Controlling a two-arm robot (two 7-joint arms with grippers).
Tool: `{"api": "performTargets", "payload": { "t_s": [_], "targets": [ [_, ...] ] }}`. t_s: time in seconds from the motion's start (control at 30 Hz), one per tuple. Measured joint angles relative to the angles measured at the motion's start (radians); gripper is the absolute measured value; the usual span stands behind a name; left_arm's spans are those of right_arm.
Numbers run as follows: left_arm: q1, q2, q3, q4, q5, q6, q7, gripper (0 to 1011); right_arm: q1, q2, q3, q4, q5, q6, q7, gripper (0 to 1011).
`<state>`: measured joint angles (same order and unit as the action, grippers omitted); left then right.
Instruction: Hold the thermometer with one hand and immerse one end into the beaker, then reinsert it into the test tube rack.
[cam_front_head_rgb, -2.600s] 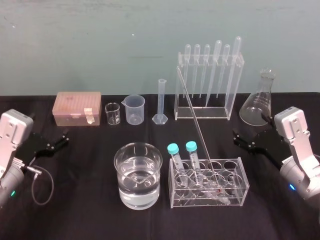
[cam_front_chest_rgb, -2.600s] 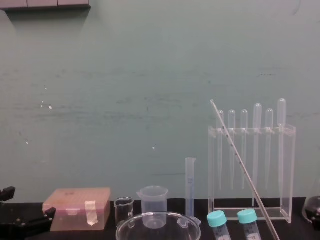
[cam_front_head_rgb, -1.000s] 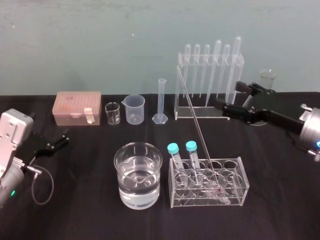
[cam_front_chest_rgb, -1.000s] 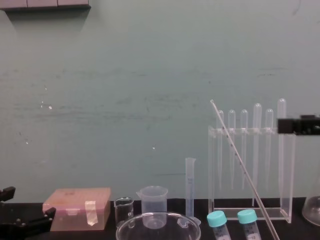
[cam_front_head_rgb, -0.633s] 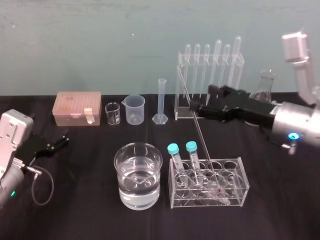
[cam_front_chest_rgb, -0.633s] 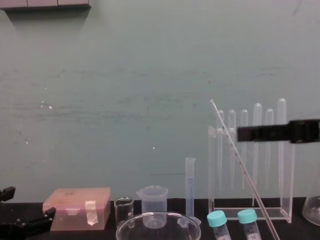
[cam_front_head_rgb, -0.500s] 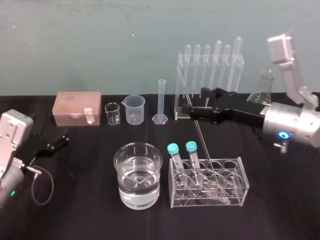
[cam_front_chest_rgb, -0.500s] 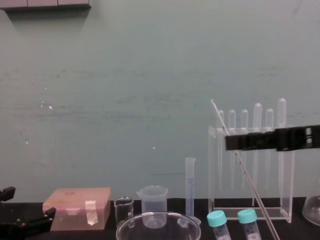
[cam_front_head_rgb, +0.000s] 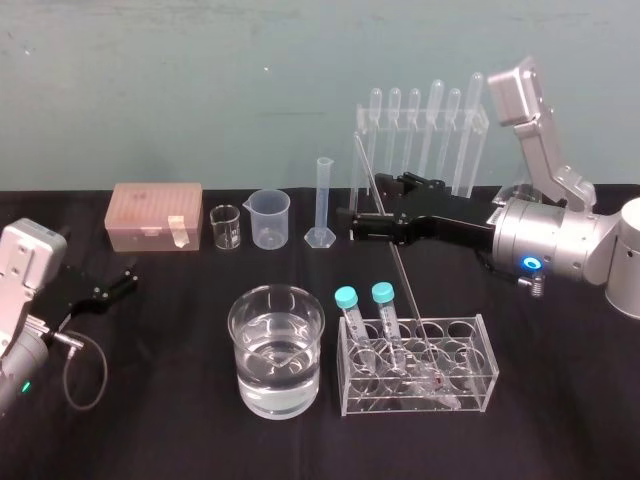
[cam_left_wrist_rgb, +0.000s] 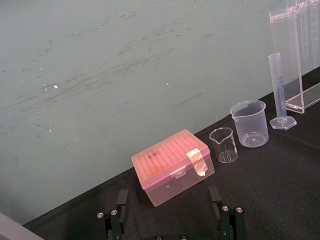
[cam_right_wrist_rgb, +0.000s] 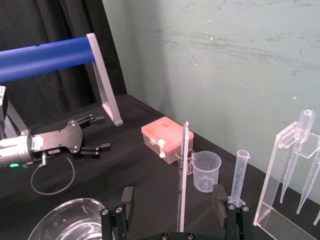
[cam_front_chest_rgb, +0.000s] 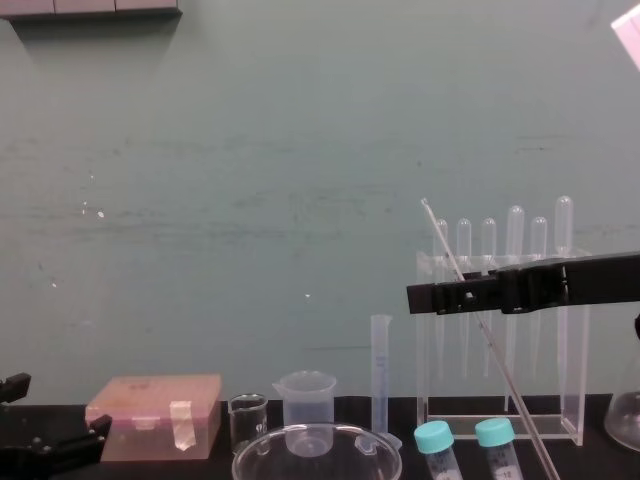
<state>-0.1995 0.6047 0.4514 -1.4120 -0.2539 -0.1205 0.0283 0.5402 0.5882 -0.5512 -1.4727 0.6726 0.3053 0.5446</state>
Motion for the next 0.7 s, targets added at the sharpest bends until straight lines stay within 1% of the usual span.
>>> {"api": "performTargets", "payload": {
  "t_s": [0.4,0.53,0.6,0.63,0.67,0.7],
  "targets": [
    [0.000,0.000,0.000,0.000,0.000,0.000,0.000,1008,0.001,-0.001,0.000,0.001,-0.001,-0.002,-0.001,989],
    [0.000,0.000,0.000,0.000,0.000,0.000,0.000,1008,0.000,0.000,0.000,0.001,0.000,-0.002,-0.001,915],
    [0.000,0.000,0.000,0.000,0.000,0.000,0.000,1008,0.000,0.000,0.000,0.001,0.000,-0.002,-0.001,836],
    [0.000,0.000,0.000,0.000,0.000,0.000,0.000,1008,0.000,0.000,0.001,0.000,0.000,-0.002,-0.001,836],
    [0.000,0.000,0.000,0.000,0.000,0.000,0.000,1008,0.000,0.000,0.001,0.000,0.000,-0.002,-0.001,799],
    [0.000,0.000,0.000,0.000,0.000,0.000,0.000,1008,0.000,0.000,0.001,0.000,0.000,-0.002,-0.001,786]
  ]
}}
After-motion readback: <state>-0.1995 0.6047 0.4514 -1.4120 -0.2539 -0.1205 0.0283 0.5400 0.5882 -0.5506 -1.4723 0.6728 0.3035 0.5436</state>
